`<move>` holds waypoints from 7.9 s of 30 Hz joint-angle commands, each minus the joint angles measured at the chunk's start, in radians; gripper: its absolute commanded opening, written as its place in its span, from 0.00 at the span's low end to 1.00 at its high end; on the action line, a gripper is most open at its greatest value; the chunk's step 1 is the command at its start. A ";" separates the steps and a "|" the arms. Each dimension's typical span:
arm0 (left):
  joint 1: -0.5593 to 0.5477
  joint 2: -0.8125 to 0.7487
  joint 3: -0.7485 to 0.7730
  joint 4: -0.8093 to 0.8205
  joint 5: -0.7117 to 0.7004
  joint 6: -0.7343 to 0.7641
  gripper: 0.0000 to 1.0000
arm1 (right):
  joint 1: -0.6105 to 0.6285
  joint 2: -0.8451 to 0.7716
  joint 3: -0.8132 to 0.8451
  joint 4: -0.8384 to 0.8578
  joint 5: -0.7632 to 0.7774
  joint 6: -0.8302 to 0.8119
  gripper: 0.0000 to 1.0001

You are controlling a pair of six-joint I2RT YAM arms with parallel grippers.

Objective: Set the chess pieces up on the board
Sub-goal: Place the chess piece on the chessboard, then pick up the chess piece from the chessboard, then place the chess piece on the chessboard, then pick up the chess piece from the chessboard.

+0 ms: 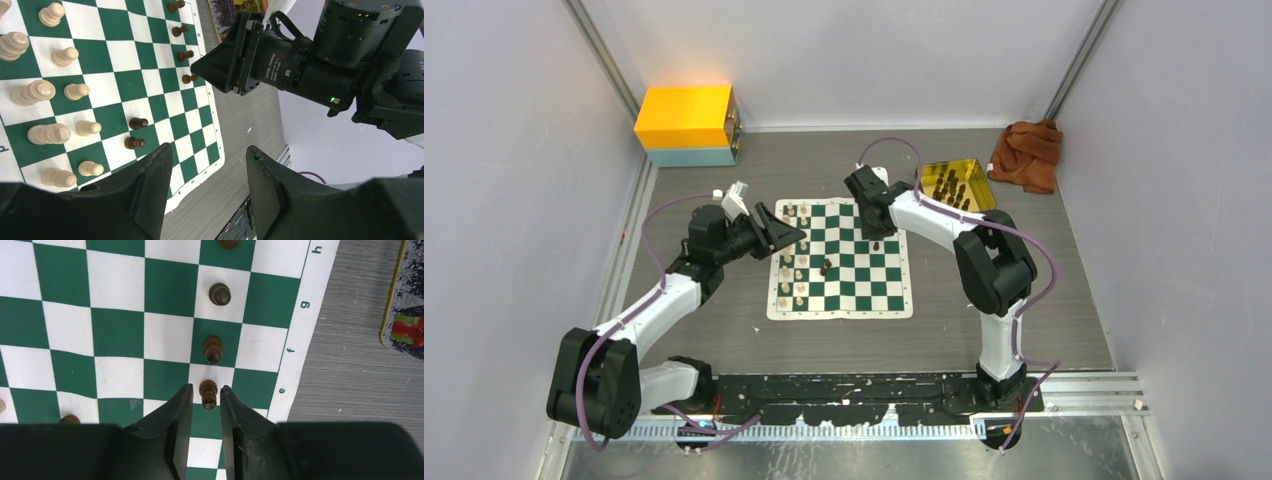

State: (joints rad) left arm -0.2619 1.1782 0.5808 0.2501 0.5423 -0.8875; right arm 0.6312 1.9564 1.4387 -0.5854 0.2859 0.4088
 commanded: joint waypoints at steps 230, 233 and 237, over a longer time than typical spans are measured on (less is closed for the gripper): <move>-0.456 0.472 0.458 -0.534 -0.641 0.426 0.41 | 0.045 -0.330 -0.279 0.111 0.010 0.074 0.32; -0.458 0.488 0.465 -0.535 -0.646 0.424 0.41 | 0.045 -0.338 -0.283 0.111 0.007 0.073 0.32; -0.462 0.508 0.478 -0.540 -0.649 0.424 0.39 | 0.045 -0.346 -0.290 0.114 0.006 0.071 0.32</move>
State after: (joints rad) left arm -0.7143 1.6745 1.0142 -0.2974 -0.0803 -0.4667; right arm 0.6785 1.6627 1.1522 -0.4934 0.2787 0.4915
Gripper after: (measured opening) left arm 0.400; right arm 0.324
